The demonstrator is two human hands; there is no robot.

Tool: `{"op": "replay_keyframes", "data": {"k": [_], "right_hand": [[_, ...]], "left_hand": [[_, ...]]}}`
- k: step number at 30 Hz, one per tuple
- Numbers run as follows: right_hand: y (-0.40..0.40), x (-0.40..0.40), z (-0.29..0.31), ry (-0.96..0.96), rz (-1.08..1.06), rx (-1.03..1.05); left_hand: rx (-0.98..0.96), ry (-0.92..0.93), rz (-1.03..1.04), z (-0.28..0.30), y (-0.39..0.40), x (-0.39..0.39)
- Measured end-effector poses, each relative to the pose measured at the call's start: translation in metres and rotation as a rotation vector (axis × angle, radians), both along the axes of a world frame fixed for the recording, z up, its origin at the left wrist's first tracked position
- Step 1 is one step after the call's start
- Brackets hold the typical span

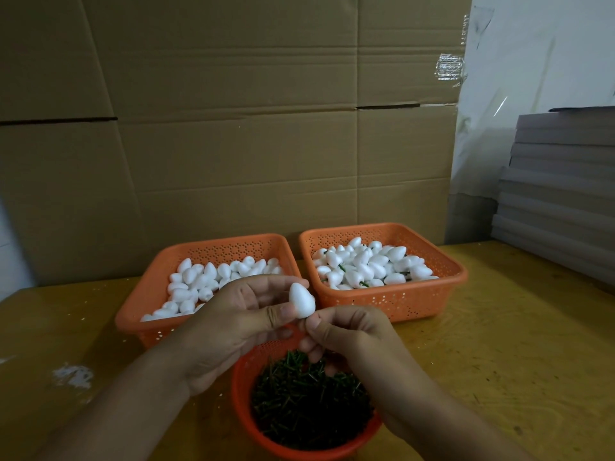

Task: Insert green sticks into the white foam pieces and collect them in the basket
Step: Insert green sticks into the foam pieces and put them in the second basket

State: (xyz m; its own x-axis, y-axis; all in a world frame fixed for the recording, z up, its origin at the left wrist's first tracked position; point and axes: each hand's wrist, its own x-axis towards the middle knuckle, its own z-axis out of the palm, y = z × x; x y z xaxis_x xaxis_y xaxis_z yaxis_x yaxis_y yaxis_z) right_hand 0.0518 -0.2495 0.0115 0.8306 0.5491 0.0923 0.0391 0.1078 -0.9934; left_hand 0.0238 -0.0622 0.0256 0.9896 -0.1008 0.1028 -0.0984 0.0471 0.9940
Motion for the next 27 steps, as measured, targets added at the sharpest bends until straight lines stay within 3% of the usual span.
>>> {"op": "replay_keyframes", "data": {"k": [17, 22, 27], "right_hand": [[0.001, 0.000, -0.002, 0.000, 0.033, 0.001], [0.003, 0.002, -0.001, 0.005, -0.014, -0.040], [0.004, 0.003, -0.001, -0.023, -0.067, -0.080]], "left_hand": [[0.020, 0.003, -0.021, -0.003, 0.006, 0.003], [-0.014, 0.052, 0.096, 0.009, 0.013, 0.009], [0.265, 0.077, 0.311, 0.023, 0.002, 0.042]]}}
